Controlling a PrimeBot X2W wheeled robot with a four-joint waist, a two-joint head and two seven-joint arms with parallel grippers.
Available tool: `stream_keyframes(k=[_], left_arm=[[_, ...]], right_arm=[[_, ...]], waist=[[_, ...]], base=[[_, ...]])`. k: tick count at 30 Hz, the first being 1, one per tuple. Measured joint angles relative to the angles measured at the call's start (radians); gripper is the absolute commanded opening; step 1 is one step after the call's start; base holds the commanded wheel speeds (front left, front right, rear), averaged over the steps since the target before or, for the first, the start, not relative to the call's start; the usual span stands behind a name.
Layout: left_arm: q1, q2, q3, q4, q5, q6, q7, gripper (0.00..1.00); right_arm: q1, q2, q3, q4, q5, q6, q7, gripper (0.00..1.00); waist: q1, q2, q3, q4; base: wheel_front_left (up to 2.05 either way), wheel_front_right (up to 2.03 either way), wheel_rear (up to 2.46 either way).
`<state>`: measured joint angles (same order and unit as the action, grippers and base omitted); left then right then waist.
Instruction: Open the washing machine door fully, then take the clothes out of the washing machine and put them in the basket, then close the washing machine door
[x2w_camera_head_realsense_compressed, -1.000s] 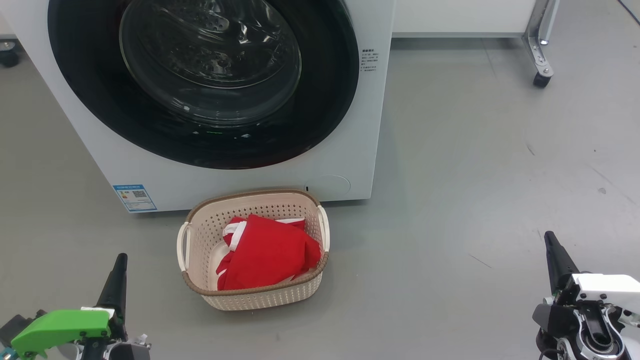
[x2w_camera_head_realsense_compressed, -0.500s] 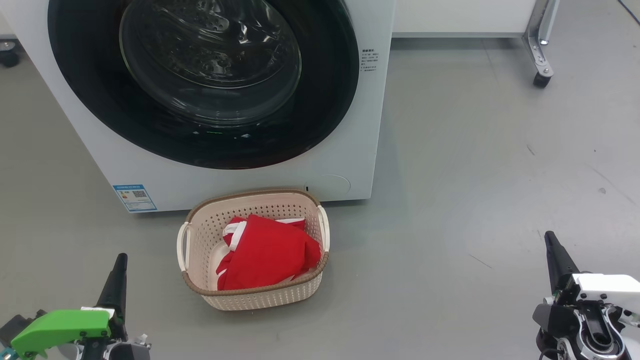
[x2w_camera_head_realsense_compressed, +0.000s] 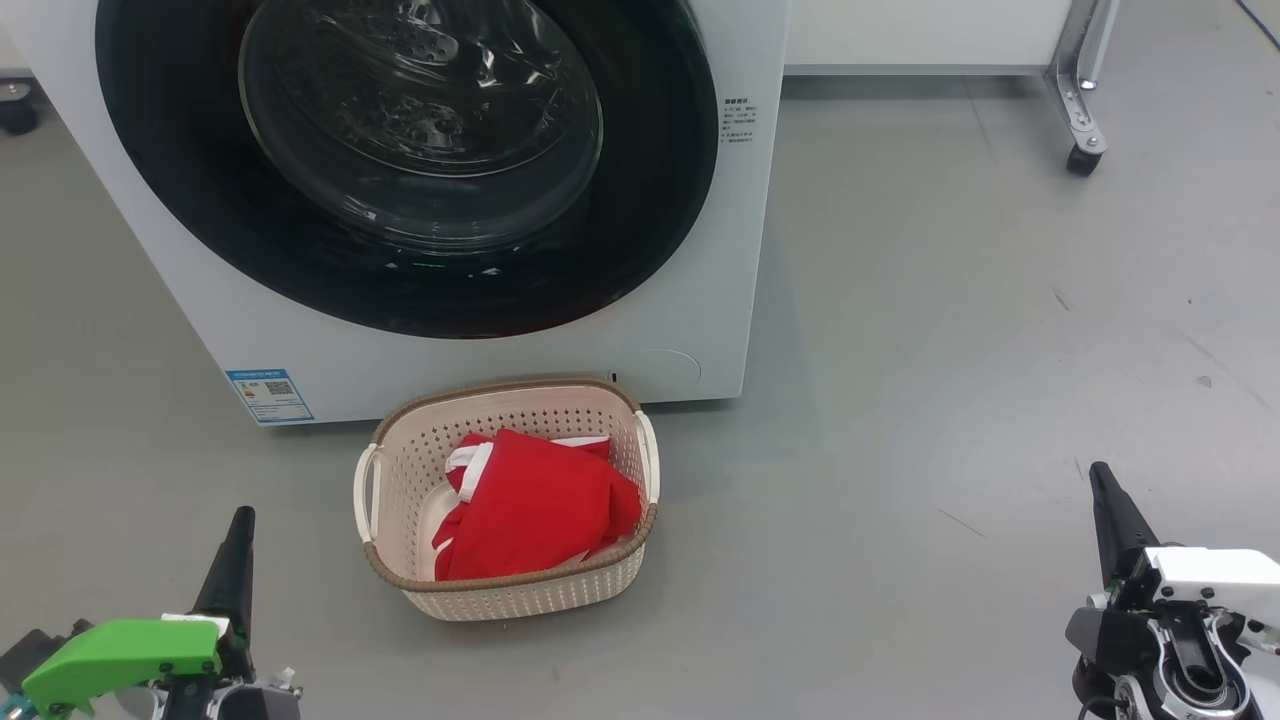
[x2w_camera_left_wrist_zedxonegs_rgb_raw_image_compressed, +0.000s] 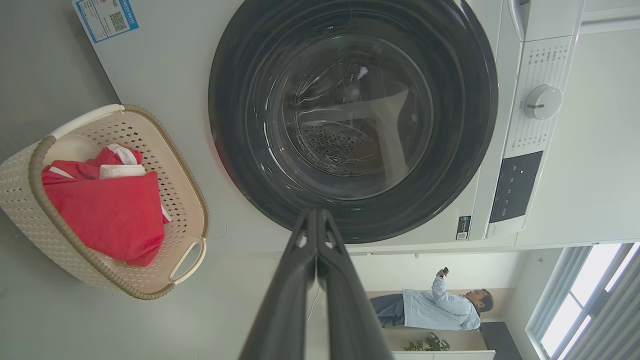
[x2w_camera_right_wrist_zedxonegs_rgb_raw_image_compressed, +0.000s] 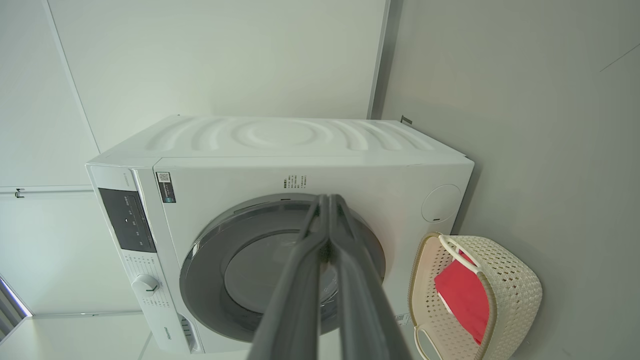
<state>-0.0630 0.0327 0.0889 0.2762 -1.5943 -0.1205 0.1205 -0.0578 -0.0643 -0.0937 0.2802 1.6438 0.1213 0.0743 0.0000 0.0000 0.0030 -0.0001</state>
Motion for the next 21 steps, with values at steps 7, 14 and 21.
stream_keyframes(k=[7,14,21], left_arm=[[0.0,0.0,0.0,0.0,0.0,0.0,0.0,0.0],[0.0,0.0,0.0,0.0,0.0,0.0,0.0,0.0],[0.0,0.0,0.0,0.0,0.0,0.0,0.0,0.0]], right_arm=[[0.0,0.0,-0.001,0.0,0.0,0.0,0.001,0.0],[0.0,0.0,-0.001,0.0,0.0,0.0,0.001,0.0],[0.0,0.001,-0.002,-0.001,0.0,0.0,0.001,0.0]], waist=[[0.0,0.0,0.0,0.0],[0.0,0.0,0.0,0.0],[0.0,0.0,0.0,0.0]], base=[[0.0,0.0,0.0],[0.0,0.0,0.0],[0.0,0.0,0.0]])
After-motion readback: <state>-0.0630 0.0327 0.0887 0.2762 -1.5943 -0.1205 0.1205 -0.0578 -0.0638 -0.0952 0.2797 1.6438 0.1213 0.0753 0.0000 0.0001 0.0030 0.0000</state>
